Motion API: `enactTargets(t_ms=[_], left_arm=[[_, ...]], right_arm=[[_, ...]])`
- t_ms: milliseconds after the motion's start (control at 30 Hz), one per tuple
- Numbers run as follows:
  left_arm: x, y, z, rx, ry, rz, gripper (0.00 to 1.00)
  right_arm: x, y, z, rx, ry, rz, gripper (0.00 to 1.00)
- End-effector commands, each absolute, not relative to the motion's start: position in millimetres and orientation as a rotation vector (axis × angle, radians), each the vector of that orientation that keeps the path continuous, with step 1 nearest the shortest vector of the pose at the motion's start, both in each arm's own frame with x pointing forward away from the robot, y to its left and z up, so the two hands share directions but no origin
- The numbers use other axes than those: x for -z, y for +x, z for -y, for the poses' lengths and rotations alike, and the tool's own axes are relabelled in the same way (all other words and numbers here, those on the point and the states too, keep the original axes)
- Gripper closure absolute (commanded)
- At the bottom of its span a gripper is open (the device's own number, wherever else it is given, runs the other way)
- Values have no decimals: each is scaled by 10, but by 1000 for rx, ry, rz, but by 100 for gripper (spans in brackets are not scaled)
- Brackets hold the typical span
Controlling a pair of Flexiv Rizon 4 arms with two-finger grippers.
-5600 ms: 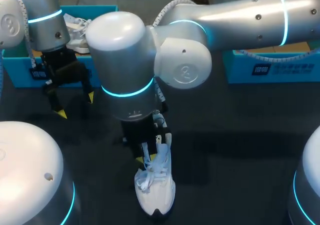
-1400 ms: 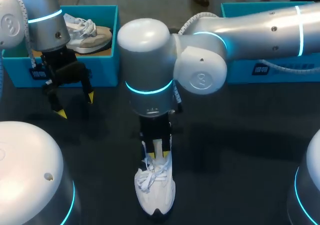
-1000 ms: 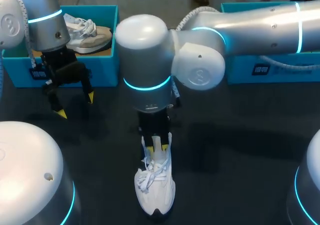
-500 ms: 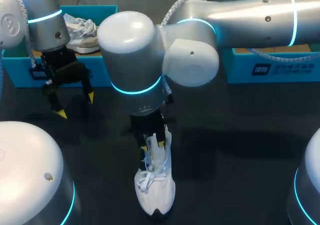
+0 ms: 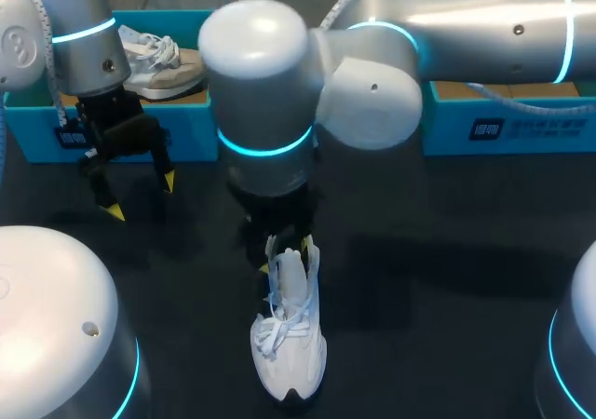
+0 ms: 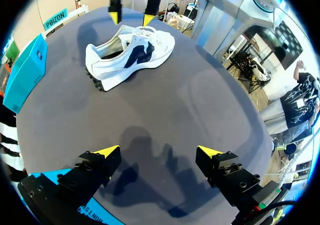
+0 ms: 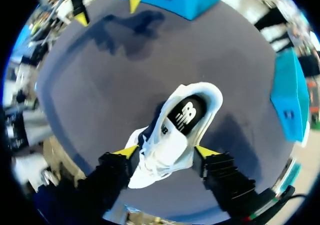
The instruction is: Take the shoe out of the shoebox, open the shoe tongue, remove and reinsert the insole, then place the shoe into the shoebox
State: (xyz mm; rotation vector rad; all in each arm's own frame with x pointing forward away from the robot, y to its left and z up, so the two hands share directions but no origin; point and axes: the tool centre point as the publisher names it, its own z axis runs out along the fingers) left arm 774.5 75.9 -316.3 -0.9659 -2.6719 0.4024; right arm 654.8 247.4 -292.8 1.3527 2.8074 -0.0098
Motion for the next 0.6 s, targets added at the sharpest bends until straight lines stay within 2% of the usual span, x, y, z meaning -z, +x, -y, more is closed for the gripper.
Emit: enactTargets(t_ms=[33,133,533,600], left_arm=[[3157,7738,-765,-398,-967,2673,0],[3157,7738,-765,-398,-967,2673,0],[3157,7738,-765,-398,-967,2673,0],[3157,7738,-765,-398,-967,2673,0]], right_arm=[[2805,6609,-2322,-70,870,-3066,0],[2745,6537,-2350,-218,358,-3227,0],[2745,6537,-2350,-218,358,-3227,0],[2733,6640,-2396,-114,233,-3215,0]])
